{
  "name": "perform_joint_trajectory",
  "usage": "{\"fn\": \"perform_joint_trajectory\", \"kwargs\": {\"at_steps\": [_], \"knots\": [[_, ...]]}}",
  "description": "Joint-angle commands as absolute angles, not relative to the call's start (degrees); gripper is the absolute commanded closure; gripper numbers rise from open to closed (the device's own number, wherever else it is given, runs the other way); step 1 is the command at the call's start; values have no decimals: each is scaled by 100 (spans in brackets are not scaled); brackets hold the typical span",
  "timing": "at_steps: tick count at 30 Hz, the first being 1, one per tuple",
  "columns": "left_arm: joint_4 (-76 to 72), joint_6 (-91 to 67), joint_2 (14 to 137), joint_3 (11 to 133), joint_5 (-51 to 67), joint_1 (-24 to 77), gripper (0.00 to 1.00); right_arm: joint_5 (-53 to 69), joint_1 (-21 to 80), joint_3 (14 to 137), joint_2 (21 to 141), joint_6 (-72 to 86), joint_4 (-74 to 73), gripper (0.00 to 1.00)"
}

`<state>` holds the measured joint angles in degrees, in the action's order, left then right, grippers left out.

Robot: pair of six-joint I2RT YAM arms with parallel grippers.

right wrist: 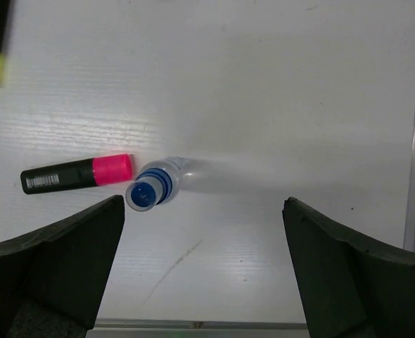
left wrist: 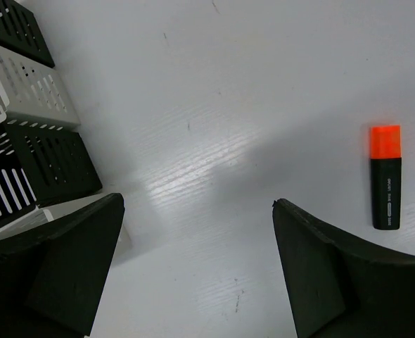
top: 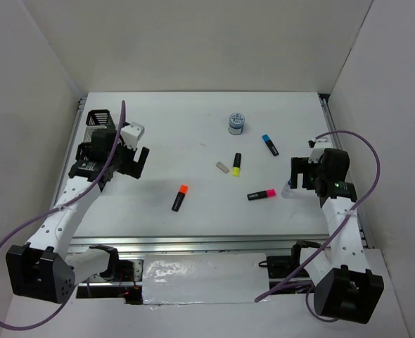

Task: Sort the stationery into containers
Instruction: Grab a piece of stationery with the left arm

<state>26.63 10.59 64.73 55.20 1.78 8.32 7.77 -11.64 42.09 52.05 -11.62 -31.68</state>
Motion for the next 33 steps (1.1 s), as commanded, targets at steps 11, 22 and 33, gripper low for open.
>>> {"fn": "perform_joint_trajectory", "kwargs": {"at_steps": [11,22,33], "knots": [[2233,941,6152,5581,852,870,1,1986,-1302,5132,5756,-1310,-3279,8],[1582,615,7758,7169,1520,1353,3,1705,-809,6424,7162,-941,-3261,8],[1380,237,11555,11186,2153,2320,11,1722,-967,6451,7233,-747,-3427,7]]}}
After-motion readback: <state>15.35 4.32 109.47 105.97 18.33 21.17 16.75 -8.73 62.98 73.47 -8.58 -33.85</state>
